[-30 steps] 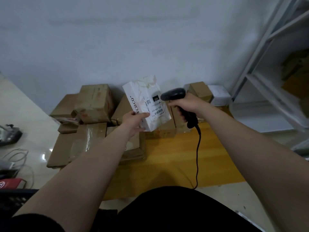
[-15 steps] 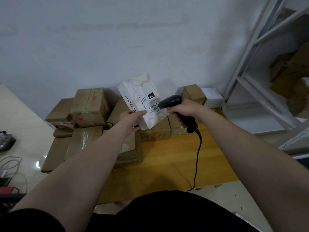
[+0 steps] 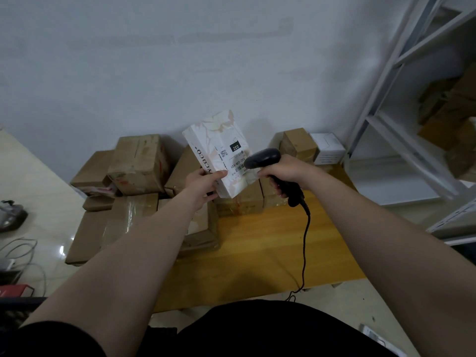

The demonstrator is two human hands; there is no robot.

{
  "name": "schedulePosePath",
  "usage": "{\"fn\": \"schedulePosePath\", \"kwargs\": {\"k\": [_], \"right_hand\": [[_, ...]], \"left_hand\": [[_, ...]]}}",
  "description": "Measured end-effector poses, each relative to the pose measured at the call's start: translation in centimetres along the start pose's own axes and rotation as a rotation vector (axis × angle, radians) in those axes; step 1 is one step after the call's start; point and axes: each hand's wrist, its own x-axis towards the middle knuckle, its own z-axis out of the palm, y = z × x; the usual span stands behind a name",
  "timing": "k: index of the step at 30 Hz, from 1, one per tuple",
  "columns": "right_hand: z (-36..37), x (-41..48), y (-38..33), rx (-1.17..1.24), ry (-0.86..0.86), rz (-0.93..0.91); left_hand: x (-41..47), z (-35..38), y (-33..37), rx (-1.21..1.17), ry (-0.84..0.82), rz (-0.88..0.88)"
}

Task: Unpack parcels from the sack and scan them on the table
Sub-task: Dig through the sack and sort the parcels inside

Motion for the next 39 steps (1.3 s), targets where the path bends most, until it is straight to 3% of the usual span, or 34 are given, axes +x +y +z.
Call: {"fn": "schedulePosePath", "kwargs": {"k": [6, 11, 19, 24, 28, 32, 39], "right_hand": [[-0.5, 0.8, 1.3, 0.007, 0.006, 0.039], [-1.5, 2.4, 5.1, 0.088, 0.147, 0.112], [-3.5, 4.7, 17.6, 0.243, 0.235, 0.476], [-5.7, 6.4, 24.4, 0.279, 0.202, 0.648], [-6.8, 8.0, 28.8, 0.245, 0.071, 0.829], [-7.6, 10.8, 31.7, 0.209, 0.053, 0.837], [-6.3, 14.2, 33.4, 0.104, 0.103, 0.808]], "left_hand": [[0.7, 0.7, -0.5, 0.01, -0.022, -0.024], [1.9, 1.9, -1.7, 0.106, -0.096, -0.113], [4.2, 6.6, -6.7, 0.437, -0.19, -0.278], [5.5, 11.0, -10.2, 0.531, -0.242, -0.404], [6.9, 13.9, -13.0, 0.554, -0.288, -0.503], [8.1, 15.9, -14.8, 0.538, -0.326, -0.568], [8.9, 17.8, -17.8, 0.448, -0.238, -0.623]]}}
